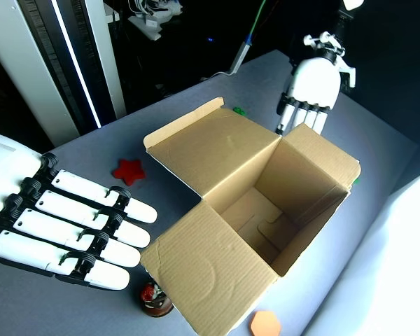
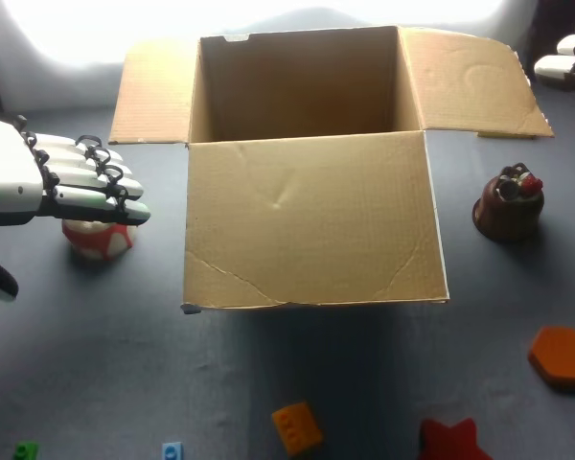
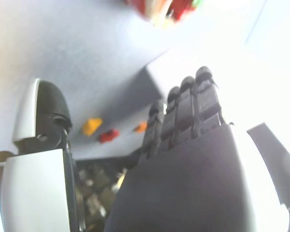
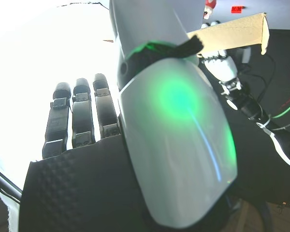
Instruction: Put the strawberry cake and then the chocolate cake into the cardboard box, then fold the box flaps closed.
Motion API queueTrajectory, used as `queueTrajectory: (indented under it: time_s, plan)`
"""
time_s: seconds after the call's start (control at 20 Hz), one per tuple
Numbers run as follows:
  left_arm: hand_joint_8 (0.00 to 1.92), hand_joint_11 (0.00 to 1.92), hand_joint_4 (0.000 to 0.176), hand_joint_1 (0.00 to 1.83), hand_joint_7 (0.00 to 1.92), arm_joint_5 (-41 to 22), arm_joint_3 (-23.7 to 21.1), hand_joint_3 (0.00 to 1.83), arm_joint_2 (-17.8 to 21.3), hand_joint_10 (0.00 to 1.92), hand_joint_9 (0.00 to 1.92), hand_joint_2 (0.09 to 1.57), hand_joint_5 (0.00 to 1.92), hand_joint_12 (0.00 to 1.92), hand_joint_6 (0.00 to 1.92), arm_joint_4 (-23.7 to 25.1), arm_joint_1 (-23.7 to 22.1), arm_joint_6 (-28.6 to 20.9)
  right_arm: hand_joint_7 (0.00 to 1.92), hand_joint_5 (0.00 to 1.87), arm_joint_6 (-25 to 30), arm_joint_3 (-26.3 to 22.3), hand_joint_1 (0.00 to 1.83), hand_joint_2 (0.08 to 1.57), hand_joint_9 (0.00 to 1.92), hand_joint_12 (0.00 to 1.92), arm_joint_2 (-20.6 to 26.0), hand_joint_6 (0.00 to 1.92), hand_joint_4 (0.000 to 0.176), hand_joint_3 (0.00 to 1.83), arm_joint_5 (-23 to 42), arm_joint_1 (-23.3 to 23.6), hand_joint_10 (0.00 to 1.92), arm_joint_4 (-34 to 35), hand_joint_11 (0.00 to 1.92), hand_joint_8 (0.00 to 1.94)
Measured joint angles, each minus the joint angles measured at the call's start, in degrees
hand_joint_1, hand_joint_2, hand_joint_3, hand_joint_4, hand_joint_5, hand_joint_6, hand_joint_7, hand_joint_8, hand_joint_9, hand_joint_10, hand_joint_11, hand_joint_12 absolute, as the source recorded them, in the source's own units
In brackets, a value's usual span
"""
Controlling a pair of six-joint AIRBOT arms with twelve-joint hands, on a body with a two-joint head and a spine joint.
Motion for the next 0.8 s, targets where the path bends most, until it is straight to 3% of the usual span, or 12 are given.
queueTrajectory:
  time_s: [0.05, 0.15, 0.2, 0.25, 0.35, 0.5, 0.55, 0.65, 0.8]
  plan:
    - [0.00, 0.01, 0.047, 1.06, 0.01, 0.2, 0.9, 0.00, -0.7, 0.00, 0.00, 1.00, 0.02, 0.06, 0.00, 0.0, 0.1, 0.0, 0.00, 0.00, 0.0, 0.0, 1.15, 1.04, 0.00, 0.00, 0.0, 0.00, 0.038, 0.00, 0.0, 0.0, 0.00, 0.0, 0.00, 0.00]
    - [0.00, 0.00, 0.063, 1.07, 0.04, 0.5, 2.9, 0.00, -2.1, 0.00, 0.01, 1.00, 0.02, 0.13, 0.00, -0.8, 0.2, 0.0, 0.00, 0.00, 0.0, 0.0, 1.21, 1.02, 0.00, 0.00, 0.0, 0.00, 0.046, 0.00, 0.0, 0.0, 0.00, 0.0, 0.00, 0.00]
    - [0.00, 0.00, 0.064, 1.06, 0.03, 0.5, 4.0, 0.00, -3.1, 0.00, 0.00, 1.00, 0.02, 0.13, 0.00, -1.1, 0.2, 0.0, 0.00, 0.00, 0.0, 0.0, 1.19, 1.02, 0.00, 0.00, 0.0, 0.00, 0.038, 0.00, 0.0, 0.0, 0.00, 0.0, 0.00, 0.00]
    - [0.00, 0.00, 0.064, 1.04, 0.00, 1.2, 5.9, 0.00, -4.7, 0.00, 0.00, 0.95, 0.00, 0.01, 0.00, -1.3, 0.2, 0.0, 0.00, 0.00, 0.0, 0.0, 1.16, 1.04, 0.00, 0.00, 0.0, 0.00, 0.036, 0.00, 0.0, 0.0, 0.00, 0.0, 0.00, 0.00]
    - [0.00, 0.00, 0.063, 1.02, 0.00, 1.3, 6.6, 0.00, -5.5, 0.00, 0.00, 0.92, 0.00, 0.00, 0.00, -1.2, 0.2, 0.0, 0.00, 0.00, 0.0, 0.0, 1.14, 1.04, 0.00, 0.00, 0.0, 0.00, 0.038, 0.00, 0.0, 0.0, 0.00, 0.0, 0.00, 0.00]
    - [0.00, 0.00, 0.058, 1.05, 0.00, 1.5, 9.6, 0.00, -8.3, 0.00, 0.00, 0.89, 0.00, 0.00, 0.00, -1.3, 0.0, 0.0, 0.00, 0.00, 0.0, 0.0, 1.16, 1.05, 0.00, 0.00, 0.0, 0.00, 0.026, 0.00, 0.0, 0.0, 0.00, 0.0, 0.00, 0.00]
    - [0.00, 0.00, 0.064, 1.07, 0.00, 1.8, 11.0, 0.00, -9.5, 0.00, 0.00, 0.89, 0.00, 0.00, 0.00, -1.3, 0.0, 0.0, 0.00, 0.00, 0.0, 0.0, 1.18, 1.05, 0.00, 0.00, 0.0, 0.00, 0.033, 0.00, 0.0, 0.0, 0.00, 0.0, 0.00, 0.00]
    - [0.00, 0.00, 0.074, 1.09, 0.00, 2.0, 13.6, 0.00, -11.7, 0.00, 0.00, 0.89, 0.00, 0.00, 0.00, -1.2, 0.0, 0.0, 0.00, 0.00, 0.0, 0.0, 1.15, 1.05, 0.00, 0.00, 0.0, 0.00, 0.019, 0.00, 0.0, 0.0, 0.00, 0.0, 0.00, 0.00]
    - [0.00, 0.00, 0.080, 1.10, 0.00, 1.9, 15.8, 0.00, -13.8, 0.00, 0.00, 0.91, 0.00, 0.00, 0.00, -0.7, -0.1, 0.0, 0.00, 0.00, 0.0, 0.0, 1.20, 1.03, 0.00, 0.00, 0.0, 0.00, 0.021, 0.00, 0.0, 0.0, 0.00, 0.0, 0.00, 0.00]
